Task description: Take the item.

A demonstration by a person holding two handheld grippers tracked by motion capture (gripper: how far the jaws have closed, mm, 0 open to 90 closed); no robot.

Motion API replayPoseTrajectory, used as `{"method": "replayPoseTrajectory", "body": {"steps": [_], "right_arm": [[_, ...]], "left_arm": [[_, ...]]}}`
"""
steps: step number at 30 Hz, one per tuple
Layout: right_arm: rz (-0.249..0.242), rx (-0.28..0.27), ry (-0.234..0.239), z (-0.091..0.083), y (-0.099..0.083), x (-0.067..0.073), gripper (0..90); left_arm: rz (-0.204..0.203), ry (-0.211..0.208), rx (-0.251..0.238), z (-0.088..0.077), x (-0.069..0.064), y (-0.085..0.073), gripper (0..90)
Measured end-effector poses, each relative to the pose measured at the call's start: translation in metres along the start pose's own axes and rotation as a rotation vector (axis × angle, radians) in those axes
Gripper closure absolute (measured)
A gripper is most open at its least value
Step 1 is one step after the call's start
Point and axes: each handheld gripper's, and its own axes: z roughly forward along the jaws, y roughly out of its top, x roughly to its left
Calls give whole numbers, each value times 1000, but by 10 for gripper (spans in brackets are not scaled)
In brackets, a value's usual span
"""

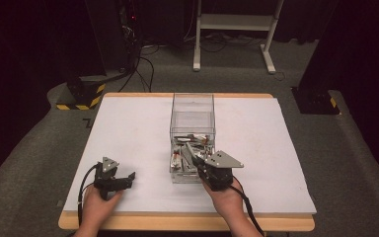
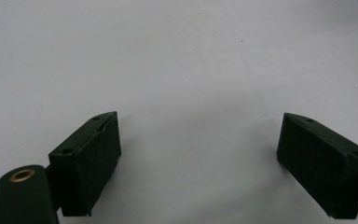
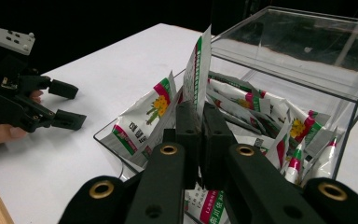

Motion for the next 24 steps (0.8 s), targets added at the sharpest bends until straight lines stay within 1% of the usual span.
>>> {"method": "replayPoseTrajectory", "body": {"steps": [5,6,9,10,24], "right_arm": [[5,-12,-5,-3,2,-1,883],[2,-25,-7,-5,2,-2,883],[8,-33,-6,-7,4,-3,883],[7,-44,-10,-8,5,-4,883],[16,-86,-23,-18,9,-9,883]], "left_arm": [[0,0,0,0,0,0,136],[-1,0,-2,0,0,0,137],[-1,0,-2,0,0,0,136],[-1,0,-1,0,0,0,136],[-1,0,-1,0,0,0,137]]}}
